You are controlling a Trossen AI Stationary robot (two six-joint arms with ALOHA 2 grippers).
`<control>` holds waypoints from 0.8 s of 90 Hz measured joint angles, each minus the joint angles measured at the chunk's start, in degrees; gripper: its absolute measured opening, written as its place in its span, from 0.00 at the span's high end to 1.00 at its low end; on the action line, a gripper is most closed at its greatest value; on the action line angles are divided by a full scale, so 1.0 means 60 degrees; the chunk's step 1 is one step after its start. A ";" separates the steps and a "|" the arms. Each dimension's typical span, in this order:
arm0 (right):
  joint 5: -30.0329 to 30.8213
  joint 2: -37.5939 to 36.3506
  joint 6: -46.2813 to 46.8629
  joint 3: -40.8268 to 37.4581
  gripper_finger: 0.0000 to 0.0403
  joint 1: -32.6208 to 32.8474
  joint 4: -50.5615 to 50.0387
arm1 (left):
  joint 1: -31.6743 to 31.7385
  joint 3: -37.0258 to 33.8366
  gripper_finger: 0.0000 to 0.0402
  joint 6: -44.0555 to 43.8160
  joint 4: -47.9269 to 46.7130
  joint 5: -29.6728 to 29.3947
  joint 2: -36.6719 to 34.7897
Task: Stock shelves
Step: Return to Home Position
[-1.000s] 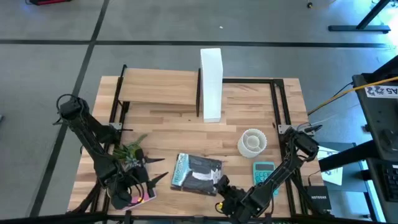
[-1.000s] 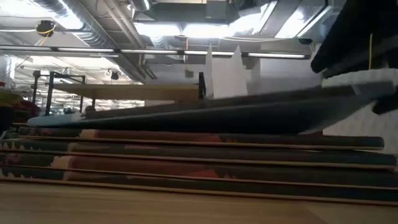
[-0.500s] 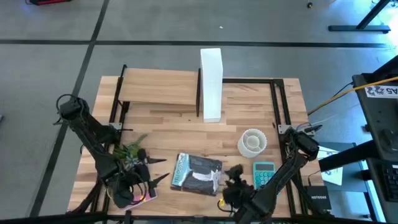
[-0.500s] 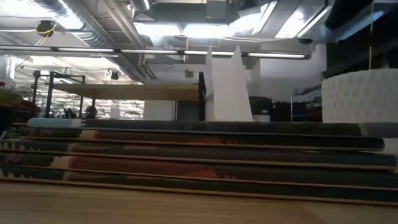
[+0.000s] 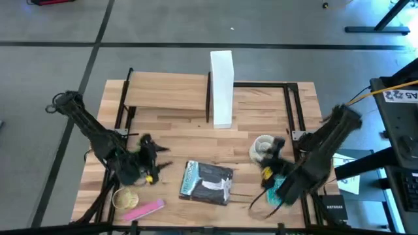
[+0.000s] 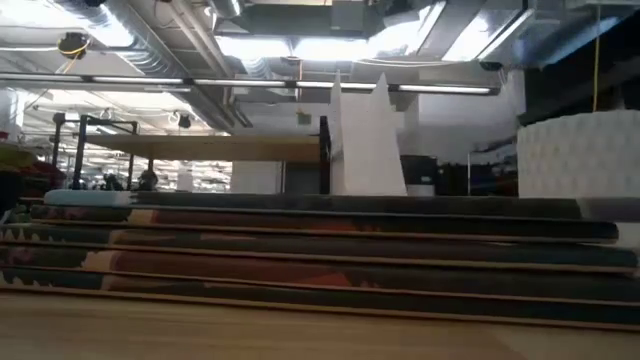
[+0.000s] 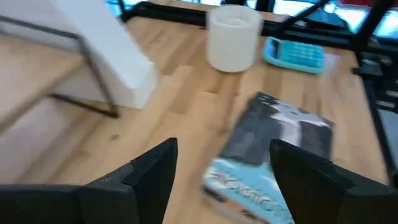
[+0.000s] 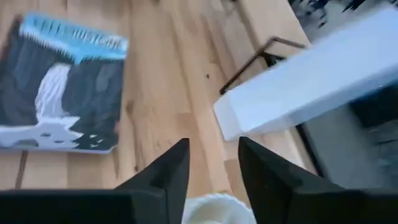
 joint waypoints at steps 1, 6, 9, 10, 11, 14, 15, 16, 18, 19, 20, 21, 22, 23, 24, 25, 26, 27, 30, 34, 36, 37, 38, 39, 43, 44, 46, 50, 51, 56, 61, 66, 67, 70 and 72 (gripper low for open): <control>0.0003 -0.0269 -0.0004 -0.0182 0.73 -0.0042 0.0154 | 0.0018 0.0000 0.41 -0.0015 -0.0104 -0.0004 -0.0120; -0.0019 -0.1662 -0.0124 -0.1190 0.76 -0.0300 0.1117 | 0.0097 -0.0018 0.41 -0.0030 -0.0616 0.0000 -0.0744; -0.0080 -0.2532 -0.0289 -0.1804 0.79 -0.0534 0.1729 | 0.0159 -0.0109 0.41 -0.0007 -0.0757 0.0019 -0.1176; -0.0122 -0.2805 -0.0386 -0.2021 0.79 -0.0619 0.1962 | 0.0181 -0.0155 0.41 0.0003 -0.0789 0.0041 -0.1341; -0.0170 -0.3084 -0.0436 -0.2229 0.80 -0.0718 0.2218 | 0.0213 -0.0216 0.41 0.0039 -0.0809 0.0065 -0.1503; -0.0374 -0.3896 -0.0611 -0.2819 0.82 -0.1047 0.2903 | 0.0320 -0.0428 0.41 0.0185 -0.0785 0.0140 -0.1994; -0.0463 -0.4173 -0.0662 -0.3010 0.83 -0.1181 0.3113 | 0.0358 -0.0502 0.41 0.0254 -0.0764 0.0174 -0.2165; -0.0558 -0.4433 -0.0676 -0.3195 0.84 -0.1315 0.3322 | 0.0397 -0.0579 0.41 0.0273 -0.0730 0.0218 -0.2349; -0.0779 -0.4968 -0.0770 -0.3579 0.86 -0.1616 0.3739 | 0.0484 -0.0739 0.41 0.0322 -0.0653 0.0322 -0.2699; -0.0890 -0.5211 -0.0853 -0.3749 0.87 -0.1772 0.3924 | 0.0530 -0.0822 0.41 0.0342 -0.0635 0.0383 -0.2891; -0.1002 -0.5455 -0.0931 -0.3918 0.88 -0.1938 0.4113 | 0.0579 -0.0906 0.41 0.0355 -0.0619 0.0441 -0.3079; -0.1118 -0.5702 -0.1000 -0.4084 0.89 -0.2115 0.4308 | 0.0631 -0.0993 0.41 0.0357 -0.0606 0.0497 -0.3264; -0.1243 -0.5934 -0.1112 -0.4242 0.90 -0.2299 0.4513 | 0.0686 -0.1088 0.41 0.0368 -0.0582 0.0543 -0.3446; -0.1374 -0.6160 -0.1235 -0.4400 0.91 -0.2485 0.4719 | 0.0743 -0.1183 0.41 0.0382 -0.0557 0.0587 -0.3628; -0.1517 -0.6378 -0.1368 -0.4562 0.92 -0.2674 0.4912 | 0.0805 -0.1274 0.41 0.0399 -0.0543 0.0640 -0.3813; -0.1674 -0.6576 -0.1517 -0.4703 0.93 -0.2856 0.5102 | 0.0869 -0.1365 0.41 0.0413 -0.0526 0.0688 -0.3997; -0.1837 -0.6765 -0.1674 -0.4835 0.94 -0.3035 0.5290 | 0.0933 -0.1456 0.41 0.0427 -0.0508 0.0735 -0.4181; -0.2010 -0.6952 -0.1876 -0.4973 0.95 -0.3230 0.5500 | 0.1006 -0.1544 0.41 0.0448 -0.0487 0.0780 -0.4377; -0.2551 -0.7490 -0.2407 -0.5348 0.98 -0.3798 0.6082 | 0.1221 -0.1798 0.41 0.0520 -0.0414 0.0970 -0.4936; -0.3444 -0.8178 -0.3019 -0.5807 0.99 -0.4535 0.6833 | 0.1505 -0.2115 0.41 0.0739 -0.0191 0.1252 -0.5642; -0.3922 -0.8482 -0.3300 -0.6009 0.99 -0.4901 0.7175 | 0.1659 -0.2272 0.41 0.0868 -0.0025 0.1369 -0.5989; -0.4172 -0.8625 -0.3429 -0.6104 0.99 -0.5075 0.7356 | 0.1727 -0.2355 0.41 0.0952 0.0066 0.1426 -0.6156; -0.4413 -0.8757 -0.3550 -0.6194 0.98 -0.5246 0.7533 | 0.1797 -0.2430 0.41 0.1033 0.0154 0.1480 -0.6321; -0.4648 -0.8881 -0.3667 -0.6279 0.98 -0.5416 0.7705 | 0.1869 -0.2502 0.41 0.1115 0.0242 0.1534 -0.6485; -0.5539 -0.9314 -0.4140 -0.6559 0.98 -0.6098 0.8368 | 0.2143 -0.2772 0.41 0.1552 0.0680 0.1763 -0.7100; -0.5752 -0.9398 -0.4240 -0.6613 0.98 -0.6257 0.8512 | 0.2205 -0.2831 0.41 0.1667 0.0767 0.1840 -0.7241; -0.6193 -0.9537 -0.4417 -0.6716 0.99 -0.6567 0.8740 | 0.2326 -0.2960 0.41 0.1910 0.0923 0.1974 -0.7514; -0.6996 -0.9745 -0.4677 -0.6927 0.99 -0.7171 0.8954 | 0.2561 -0.3208 0.41 0.2308 0.1123 0.2246 -0.8005; -0.7165 -0.9770 -0.4688 -0.6984 0.99 -0.7305 0.8965 | 0.2616 -0.3268 0.41 0.2358 0.1178 0.2297 -0.8121; -0.7994 -0.9811 -0.4739 -0.7218 1.00 -0.7948 0.9062 | 0.2862 -0.3560 0.41 0.2536 0.1449 0.2523 -0.8693; -0.8701 -0.9774 -0.4859 -0.7468 1.00 -0.8515 0.9310 | 0.3061 -0.3854 0.41 0.2673 0.1685 0.2685 -0.9178; -0.9412 -0.9703 -0.5011 -0.7821 1.00 -0.9012 0.9827 | 0.3213 -0.4196 0.41 0.2853 0.1858 0.2764 -0.9555; -0.9558 -0.9677 -0.5066 -0.7899 1.00 -0.9099 0.9949 | 0.3240 -0.4263 0.41 0.2890 0.1854 0.2773 -0.9619; -0.9965 -0.9604 -0.5184 -0.8163 1.00 -0.9331 1.0421 | 0.3305 -0.4453 0.41 0.2993 0.1803 0.2798 -0.9806; -1.0229 -0.9555 -0.5251 -0.8336 1.00 -0.9478 1.0762 | 0.3347 -0.4576 0.41 0.3021 0.1788 0.2806 -0.9922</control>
